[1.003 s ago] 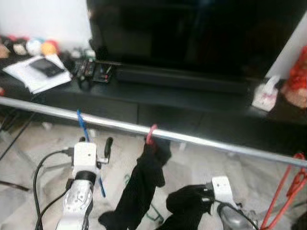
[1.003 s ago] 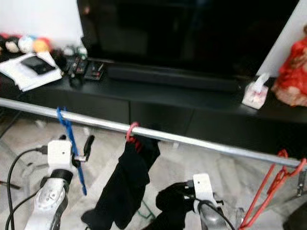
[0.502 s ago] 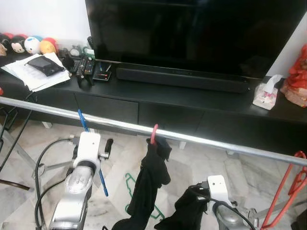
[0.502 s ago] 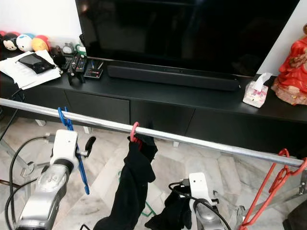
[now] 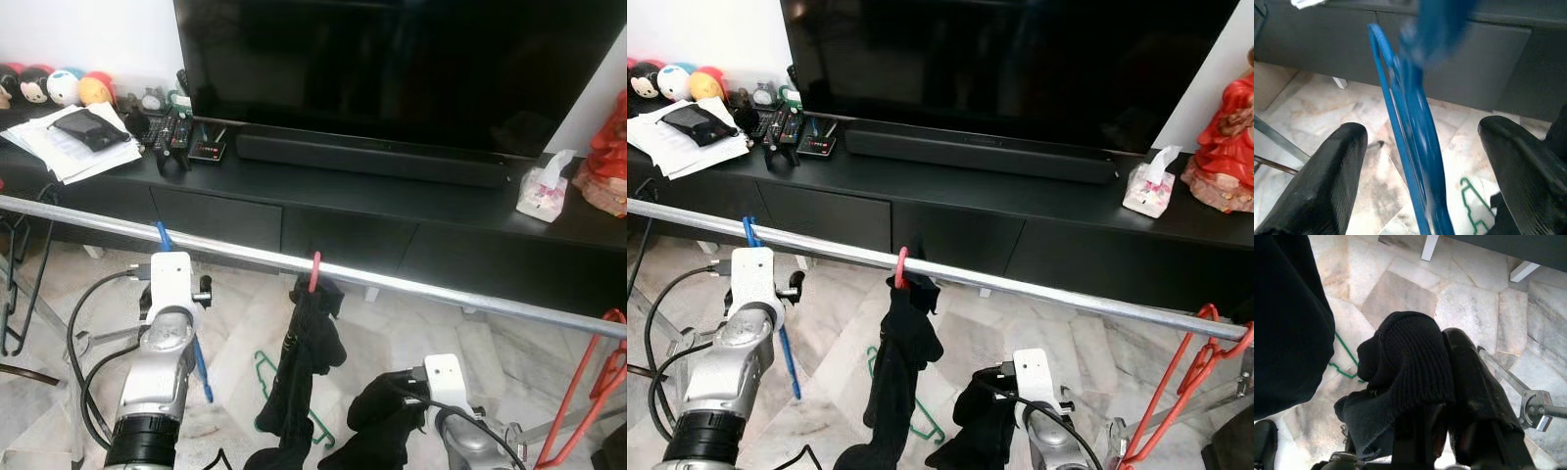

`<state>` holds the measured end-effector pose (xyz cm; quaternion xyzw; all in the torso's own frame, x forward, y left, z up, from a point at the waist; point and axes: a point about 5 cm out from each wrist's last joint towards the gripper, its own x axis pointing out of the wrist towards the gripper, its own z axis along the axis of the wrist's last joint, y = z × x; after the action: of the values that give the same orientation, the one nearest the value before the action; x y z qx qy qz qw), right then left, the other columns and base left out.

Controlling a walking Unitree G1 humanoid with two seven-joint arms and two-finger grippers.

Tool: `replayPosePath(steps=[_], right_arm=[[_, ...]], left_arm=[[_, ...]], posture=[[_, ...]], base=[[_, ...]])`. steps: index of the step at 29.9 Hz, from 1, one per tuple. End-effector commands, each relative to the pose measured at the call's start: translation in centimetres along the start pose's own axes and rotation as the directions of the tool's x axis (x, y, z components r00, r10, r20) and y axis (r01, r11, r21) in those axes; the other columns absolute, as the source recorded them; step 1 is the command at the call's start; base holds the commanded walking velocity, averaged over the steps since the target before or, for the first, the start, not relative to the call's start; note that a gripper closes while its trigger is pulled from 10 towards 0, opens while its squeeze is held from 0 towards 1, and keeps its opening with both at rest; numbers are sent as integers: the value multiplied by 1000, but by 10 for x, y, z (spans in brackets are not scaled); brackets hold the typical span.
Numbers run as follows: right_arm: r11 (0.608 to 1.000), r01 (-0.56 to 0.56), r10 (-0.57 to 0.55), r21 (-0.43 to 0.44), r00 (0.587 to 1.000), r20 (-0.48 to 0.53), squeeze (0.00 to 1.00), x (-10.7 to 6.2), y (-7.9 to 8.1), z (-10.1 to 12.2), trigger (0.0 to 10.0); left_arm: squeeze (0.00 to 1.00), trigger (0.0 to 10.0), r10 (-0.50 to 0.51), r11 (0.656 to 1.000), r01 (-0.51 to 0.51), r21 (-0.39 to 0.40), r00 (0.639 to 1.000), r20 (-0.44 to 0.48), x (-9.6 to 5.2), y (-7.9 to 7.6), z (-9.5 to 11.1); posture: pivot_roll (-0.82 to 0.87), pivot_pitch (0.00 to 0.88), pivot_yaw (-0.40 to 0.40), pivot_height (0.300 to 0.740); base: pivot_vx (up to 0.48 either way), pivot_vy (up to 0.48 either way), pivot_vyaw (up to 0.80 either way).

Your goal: Hang hanger

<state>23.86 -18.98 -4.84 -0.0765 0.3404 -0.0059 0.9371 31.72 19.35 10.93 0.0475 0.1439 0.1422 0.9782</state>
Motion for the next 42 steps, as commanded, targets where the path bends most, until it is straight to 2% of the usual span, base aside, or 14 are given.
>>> replayPosePath(steps=[1, 4, 5, 6, 7, 42], right_arm=[[1000, 1, -1, 0, 1000, 2, 0, 1, -1, 3, 10000], [1000, -2, 2, -1, 1000, 2, 0, 1, 1, 4, 10000], [1000, -3, 3, -1, 1000, 2, 0, 1, 2, 4, 10000], [1000, -4, 4, -2, 1000, 1, 0, 1, 2, 4, 10000], [1000, -5, 5, -3, 1000, 1, 0, 1, 2, 4, 10000], [1000, 16, -16, 6, 1000, 6, 0, 1, -6, 3, 10000]], left_arm=[[0, 10000, 10, 1000, -10, -4, 1000, -28, 2, -3, -3], [0, 9686, 14, 1000, -15, -4, 1000, -26, 2, -4, -3], [0, 4784, 17, 1000, -17, -4, 1000, -25, 2, -4, -3], [0, 706, 21, 1000, -21, -2, 999, -24, 2, -4, -3], [0, 0, 24, 1000, -24, -2, 999, -23, 2, -4, -3], [0, 0, 5, 1000, -5, 21, 999, -32, -1, -6, -9]], posture=[[-17, 77, -103, 740], [-19, 79, -106, 740], [-19, 79, -106, 740], [-19, 80, -107, 740], [-19, 80, -107, 740], [-21, 77, -107, 740]], base=[[0, 0, 0], [0, 0, 0], [0, 0, 0], [0, 0, 0], [0, 0, 0], [0, 0, 0]])
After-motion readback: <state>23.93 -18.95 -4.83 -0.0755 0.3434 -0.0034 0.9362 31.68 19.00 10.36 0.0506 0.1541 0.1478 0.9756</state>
